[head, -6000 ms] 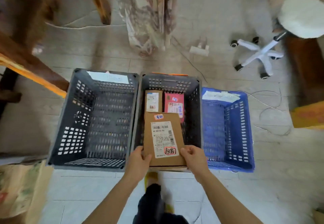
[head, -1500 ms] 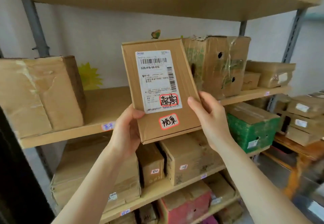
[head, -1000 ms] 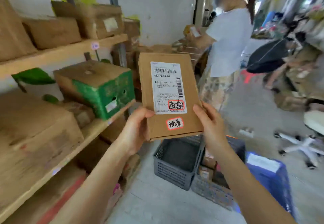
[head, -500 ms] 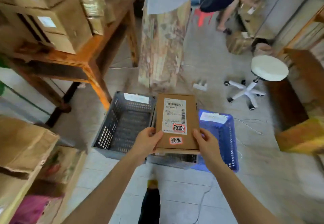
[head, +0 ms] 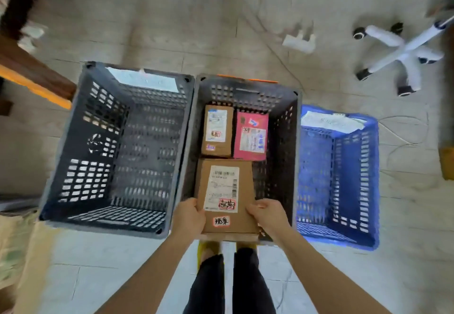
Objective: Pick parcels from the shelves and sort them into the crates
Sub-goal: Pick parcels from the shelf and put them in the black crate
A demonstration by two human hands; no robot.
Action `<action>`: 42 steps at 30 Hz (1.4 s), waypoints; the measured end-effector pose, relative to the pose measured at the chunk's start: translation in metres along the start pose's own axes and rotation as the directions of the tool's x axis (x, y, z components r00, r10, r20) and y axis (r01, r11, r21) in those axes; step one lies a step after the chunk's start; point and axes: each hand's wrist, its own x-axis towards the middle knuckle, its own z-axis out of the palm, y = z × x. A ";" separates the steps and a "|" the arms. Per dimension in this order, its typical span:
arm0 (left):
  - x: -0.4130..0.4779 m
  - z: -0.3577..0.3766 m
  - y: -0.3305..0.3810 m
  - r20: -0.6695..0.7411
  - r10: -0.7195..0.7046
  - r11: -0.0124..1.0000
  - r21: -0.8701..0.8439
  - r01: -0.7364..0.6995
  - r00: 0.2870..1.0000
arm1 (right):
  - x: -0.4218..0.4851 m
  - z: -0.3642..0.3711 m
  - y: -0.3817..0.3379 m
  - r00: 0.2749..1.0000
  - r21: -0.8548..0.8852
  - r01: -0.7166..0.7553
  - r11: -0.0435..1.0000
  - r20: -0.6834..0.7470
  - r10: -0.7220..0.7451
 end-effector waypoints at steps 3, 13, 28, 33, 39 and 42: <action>0.075 0.039 -0.016 -0.058 -0.035 0.992 0.117 0.042 0.998 | 0.088 0.032 0.025 0.999 -0.039 -0.039 0.998 0.002 0.040; 0.203 0.128 -0.070 -0.093 -0.168 0.981 0.079 0.175 0.981 | 0.238 0.129 0.110 0.993 -0.012 -0.121 0.993 0.010 0.121; 0.092 0.028 -0.003 -0.044 -0.070 0.985 -0.160 0.062 0.997 | 0.119 0.059 -0.013 0.998 -0.227 -0.018 0.974 0.058 0.032; -0.024 -0.082 0.036 -0.180 -0.122 0.928 -0.370 0.048 0.976 | -0.007 0.025 -0.138 0.961 -0.267 0.235 0.935 0.208 -0.182; -0.189 -0.211 0.022 -0.412 -0.203 0.825 -0.560 -0.071 0.888 | -0.184 0.048 -0.258 0.689 -0.287 0.665 0.690 0.592 -0.417; -0.287 -0.259 -0.012 -0.540 -0.287 0.765 -0.627 -0.150 0.791 | -0.295 0.080 -0.286 0.476 -0.206 0.839 0.504 0.726 -0.496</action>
